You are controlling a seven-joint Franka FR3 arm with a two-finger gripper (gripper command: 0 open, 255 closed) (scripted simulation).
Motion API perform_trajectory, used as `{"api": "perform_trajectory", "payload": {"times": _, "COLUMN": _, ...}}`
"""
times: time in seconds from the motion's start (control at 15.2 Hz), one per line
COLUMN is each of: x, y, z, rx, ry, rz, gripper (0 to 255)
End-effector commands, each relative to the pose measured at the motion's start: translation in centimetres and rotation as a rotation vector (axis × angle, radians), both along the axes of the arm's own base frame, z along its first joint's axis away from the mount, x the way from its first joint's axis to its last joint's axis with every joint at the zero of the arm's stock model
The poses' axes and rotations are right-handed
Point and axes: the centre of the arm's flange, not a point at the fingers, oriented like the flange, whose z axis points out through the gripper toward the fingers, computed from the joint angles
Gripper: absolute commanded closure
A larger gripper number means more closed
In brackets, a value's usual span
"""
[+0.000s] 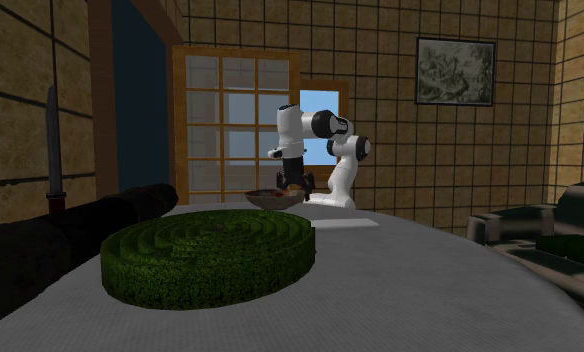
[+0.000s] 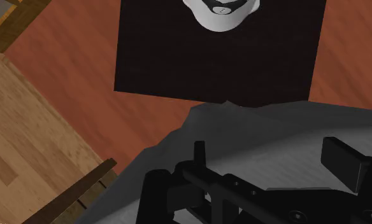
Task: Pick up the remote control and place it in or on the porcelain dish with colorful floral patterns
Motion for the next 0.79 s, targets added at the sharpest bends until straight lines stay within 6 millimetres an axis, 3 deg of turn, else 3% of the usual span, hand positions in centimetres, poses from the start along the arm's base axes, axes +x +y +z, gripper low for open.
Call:
{"api": "perform_trajectory", "payload": {"times": 0.0, "x": 0.0, "y": 0.0, "z": 0.0, "rx": 0.000, "ry": 0.000, "rz": 0.000, "gripper": 0}}
{"api": "perform_trajectory", "payload": {"times": 0.73, "x": 4.9, "y": 12.8, "z": 1.3, "rx": -0.020, "ry": -0.055, "rz": -0.315, "gripper": 0}}
